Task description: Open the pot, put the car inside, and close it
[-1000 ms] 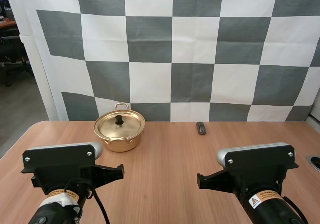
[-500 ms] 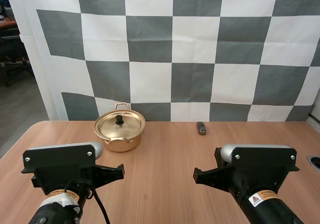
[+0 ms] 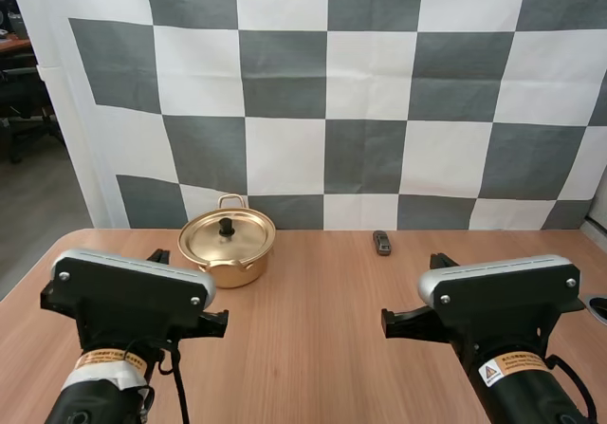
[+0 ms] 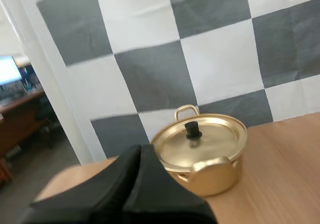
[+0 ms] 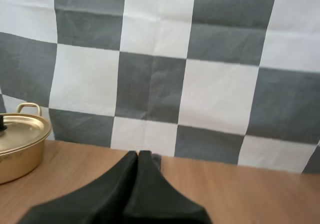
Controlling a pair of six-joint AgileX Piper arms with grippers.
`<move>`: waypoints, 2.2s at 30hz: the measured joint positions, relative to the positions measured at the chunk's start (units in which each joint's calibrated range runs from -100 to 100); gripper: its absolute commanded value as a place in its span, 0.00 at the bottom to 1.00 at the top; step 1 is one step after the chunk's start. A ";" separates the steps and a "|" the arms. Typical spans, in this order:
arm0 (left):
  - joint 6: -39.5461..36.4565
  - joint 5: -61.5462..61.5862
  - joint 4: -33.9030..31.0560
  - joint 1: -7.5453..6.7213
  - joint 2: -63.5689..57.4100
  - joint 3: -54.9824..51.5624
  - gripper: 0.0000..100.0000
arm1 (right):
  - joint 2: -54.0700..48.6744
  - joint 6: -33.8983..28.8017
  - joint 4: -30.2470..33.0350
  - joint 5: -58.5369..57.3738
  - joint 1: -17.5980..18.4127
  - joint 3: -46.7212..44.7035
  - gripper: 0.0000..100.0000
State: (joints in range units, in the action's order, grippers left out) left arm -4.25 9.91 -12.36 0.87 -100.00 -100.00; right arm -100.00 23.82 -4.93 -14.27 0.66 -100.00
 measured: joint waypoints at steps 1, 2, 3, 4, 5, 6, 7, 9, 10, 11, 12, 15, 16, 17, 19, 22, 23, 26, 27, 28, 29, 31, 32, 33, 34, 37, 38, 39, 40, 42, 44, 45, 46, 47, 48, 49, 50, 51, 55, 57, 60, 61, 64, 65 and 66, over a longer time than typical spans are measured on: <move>0.82 -2.17 -1.36 0.00 0.00 0.01 0.00 | 0.00 0.00 1.77 2.78 0.00 0.00 0.00; 1.68 -4.75 -3.22 0.00 0.00 0.18 0.00 | 0.00 0.00 3.58 5.56 0.00 0.00 0.00; 2.13 -7.40 -4.95 0.00 0.00 0.94 0.00 | 0.00 0.00 5.38 8.17 0.00 0.00 0.00; 2.37 -9.24 -6.42 0.00 0.00 1.78 0.00 | 0.00 -0.26 7.19 10.35 0.00 0.50 0.00; 2.37 -11.06 -7.99 0.00 0.00 3.19 0.00 | 0.00 -0.50 8.93 12.45 0.00 1.42 0.00; 1.87 -12.02 -9.28 0.00 0.00 4.95 0.00 | 0.00 -1.03 10.38 13.73 0.00 2.46 0.00; 1.36 -12.56 -10.09 0.00 0.00 6.62 0.00 | 0.00 -1.80 12.15 14.27 0.00 4.09 0.00; -0.84 -13.17 -10.98 0.00 0.00 10.93 0.00 | 0.28 -3.71 15.38 15.01 0.00 7.84 0.00; -2.01 -11.99 -10.98 0.00 0.29 13.01 0.00 | 1.04 -4.51 16.99 14.84 0.00 10.01 0.00; -3.56 -10.61 -10.58 0.00 1.13 15.11 0.00 | 2.23 -5.03 18.27 13.58 0.00 12.09 0.00; -5.15 -8.72 -10.25 0.00 2.31 17.21 0.00 | 3.47 -5.13 19.21 11.59 0.00 14.14 0.00; -9.52 -1.10 -9.16 0.00 7.53 23.07 0.00 | 9.46 -5.21 19.93 4.06 0.00 20.47 0.00; -11.05 1.79 -8.18 0.00 9.56 25.15 0.00 | 11.55 -5.21 19.47 1.76 0.00 22.53 0.00; -12.46 3.89 -7.06 0.00 11.58 26.88 0.00 | 13.23 -5.21 18.88 -1.00 0.00 24.25 0.00; -14.44 9.44 -3.82 0.00 15.68 31.08 0.00 | 17.18 -5.21 16.67 -5.83 0.00 28.05 0.00; -15.18 17.67 0.75 0.00 21.30 37.40 0.00 | 21.96 -5.21 13.11 -12.55 0.00 33.07 0.00; -15.18 18.19 1.11 0.00 21.70 37.84 0.00 | 22.77 -5.21 12.68 -13.64 0.00 33.92 0.00; -14.23 23.18 4.06 0.00 25.27 41.60 0.00 | 25.54 -5.21 10.93 -18.04 0.00 37.28 0.00; -13.54 25.46 5.39 0.00 26.87 43.29 0.00 | 28.31 -5.21 9.64 -21.74 0.00 40.26 0.00; -10.29 31.50 9.31 0.00 31.64 47.91 0.00 | 33.09 -5.11 8.36 -27.92 0.00 44.87 0.00; -7.77 36.34 12.36 0.00 34.83 51.72 0.00 | 36.27 -4.17 8.18 -32.75 0.00 48.66 0.00; -4.68 41.34 15.68 0.00 38.80 55.49 0.00 | 40.25 -2.38 8.60 -37.74 0.00 52.44 0.00; -3.07 44.01 17.07 0.00 40.78 57.61 0.00 | 42.23 -1.50 8.60 -40.50 0.00 54.53 0.00; -1.88 46.76 18.17 0.00 42.36 59.26 0.00 | 44.21 -0.62 8.60 -43.29 0.00 56.62 0.00; -0.55 49.51 18.91 0.00 44.36 61.37 0.00 | 46.21 -0.16 8.60 -45.91 0.00 58.75 0.00; 1.30 57.16 19.28 0.00 49.92 67.68 0.00 | 51.90 0.07 8.60 -53.57 0.00 64.62 0.00; 1.53 59.87 18.69 0.00 51.95 69.78 0.00 | 53.54 0.07 8.60 -56.37 0.00 66.73 0.00; 1.53 62.15 17.98 0.00 53.99 71.45 0.00 | 55.58 0.07 8.60 -59.13 0.00 68.81 0.00; 1.53 64.87 16.88 0.00 56.04 73.54 0.00 | 57.61 0.07 8.44 -61.88 0.00 70.90 0.00; 1.53 70.34 15.95 0.00 59.75 77.33 0.00 | 61.26 0.07 8.21 -66.86 0.00 74.70 0.00; 1.53 75.73 15.95 0.00 63.84 81.54 0.00 | 65.30 0.07 8.21 -71.59 0.00 78.52 0.00; 1.53 78.01 15.95 0.00 65.87 83.64 0.00 | 67.32 0.07 8.21 -74.52 0.00 80.59 0.00; 1.53 80.26 15.95 0.00 67.11 85.32 0.00 | 68.95 0.07 8.21 -77.18 0.00 82.68 0.00; 1.53 83.43 15.95 0.00 69.54 87.86 0.00 | 71.35 0.07 8.21 -79.95 0.00 84.79 0.00; 1.53 85.52 15.95 0.00 71.60 89.92 0.00 | 72.96 0.07 8.21 -82.20 0.00 86.88 0.00; 1.53 87.44 15.95 0.00 73.25 91.62 0.00 | 74.98 0.07 8.21 -83.77 0.00 88.98 0.00; 1.53 88.74 15.95 0.00 75.28 93.73 0.00 | 76.98 0.07 8.21 -84.92 0.00 91.10 0.00; 1.53 89.70 15.95 0.00 77.32 95.82 0.00 | 79.00 0.07 8.21 -85.50 0.00 92.78 0.00; 1.53 90.05 15.95 0.00 84.94 103.83 0.00 | 84.57 0.07 8.21 -83.48 0.00 99.19 0.00; 1.53 90.05 15.95 0.00 88.93 108.01 0.00 | 86.26 0.07 8.21 -79.78 0.00 100.28 0.00; 1.53 90.05 15.95 0.00 94.71 112.14 0.00 | 88.29 0.07 8.21 -78.33 0.00 99.58 0.00; 1.53 90.05 15.95 0.00 96.18 112.44 0.00 | 89.17 0.07 8.21 -78.33 0.00 99.44 0.00; 1.53 90.05 15.95 0.00 99.26 112.78 0.00 | 90.69 -0.04 8.21 -79.24 0.00 99.44 0.00; 1.53 90.05 16.10 0.00 99.99 112.42 0.00 | 90.97 -0.28 8.21 -79.48 0.00 99.44 0.00; 1.53 90.05 16.27 0.00 100.43 112.15 0.00 | 91.25 -0.28 8.21 -79.44 0.00 99.44 0.00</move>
State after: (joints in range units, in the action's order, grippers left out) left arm -2.72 99.96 3.91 0.87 0.43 12.15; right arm -8.75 23.54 3.28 -93.71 0.66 -0.56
